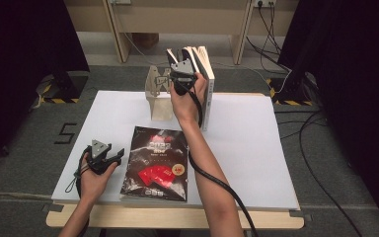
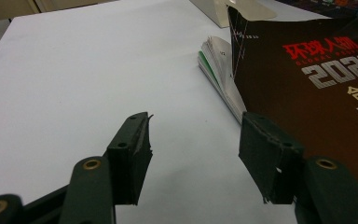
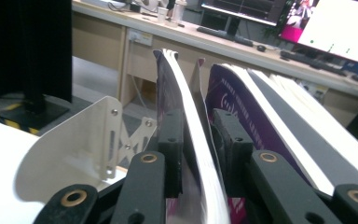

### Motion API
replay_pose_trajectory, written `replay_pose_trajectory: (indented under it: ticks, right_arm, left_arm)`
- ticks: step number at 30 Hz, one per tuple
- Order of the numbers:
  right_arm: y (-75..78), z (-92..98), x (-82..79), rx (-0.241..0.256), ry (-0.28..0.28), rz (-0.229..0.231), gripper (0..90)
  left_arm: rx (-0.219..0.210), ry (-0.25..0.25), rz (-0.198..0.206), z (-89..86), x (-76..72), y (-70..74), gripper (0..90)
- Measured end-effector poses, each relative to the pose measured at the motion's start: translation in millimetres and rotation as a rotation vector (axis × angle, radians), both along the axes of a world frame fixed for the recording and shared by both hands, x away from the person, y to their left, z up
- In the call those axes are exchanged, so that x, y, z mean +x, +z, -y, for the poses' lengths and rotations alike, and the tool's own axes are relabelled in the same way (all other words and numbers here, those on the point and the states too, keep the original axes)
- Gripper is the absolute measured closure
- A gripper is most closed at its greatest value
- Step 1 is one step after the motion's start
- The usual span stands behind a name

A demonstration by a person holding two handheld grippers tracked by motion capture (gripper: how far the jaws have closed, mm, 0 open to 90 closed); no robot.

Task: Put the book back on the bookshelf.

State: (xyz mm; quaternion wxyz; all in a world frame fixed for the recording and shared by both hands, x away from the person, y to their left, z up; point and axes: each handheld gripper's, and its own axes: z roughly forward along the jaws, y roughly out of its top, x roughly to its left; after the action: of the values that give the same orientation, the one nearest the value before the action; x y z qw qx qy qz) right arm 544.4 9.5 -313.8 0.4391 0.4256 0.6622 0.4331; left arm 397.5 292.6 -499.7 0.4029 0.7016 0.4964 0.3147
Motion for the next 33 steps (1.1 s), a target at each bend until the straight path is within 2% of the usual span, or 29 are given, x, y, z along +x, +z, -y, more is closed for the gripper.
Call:
replay_pose_trajectory:
  ticks: [3,8,12,19,24,27,30,33]
  right_arm:
    - [-4.1,5.7,-9.4,0.013,0.006,0.012,73.5]
    - [-10.7,14.7,-20.4,0.036,0.009,0.003,73.5]
    - [-11.2,21.7,-30.9,0.063,0.018,0.011,72.4]
    - [-15.0,39.8,-54.1,0.176,0.027,0.016,68.0]
    - [-19.8,50.9,-70.7,0.202,0.021,0.037,65.7]
    - [-18.8,56.9,-72.1,0.228,0.019,0.038,62.2]
    - [-19.4,59.1,-65.1,0.243,0.023,0.005,59.4]
    - [-19.7,60.0,-58.1,0.25,0.012,-0.007,58.8]
  left_arm:
    - [0.006,0.0,-0.003,0.3,0.3,-0.1,42.7]
    - [0.016,-0.002,-0.001,1.5,0.0,0.0,42.8]
    - [0.018,-0.002,-0.006,1.4,-0.1,0.3,42.8]
    - [0.021,-0.006,-0.006,1.6,-0.2,0.3,42.8]
    - [0.029,-0.006,-0.002,2.6,-0.3,0.1,43.0]
    - [0.033,-0.006,-0.003,3.4,0.0,-0.2,43.1]
    - [0.033,-0.007,-0.002,3.6,-0.1,-0.2,43.1]
    - [0.027,-0.006,-0.002,2.6,0.1,-0.1,43.1]
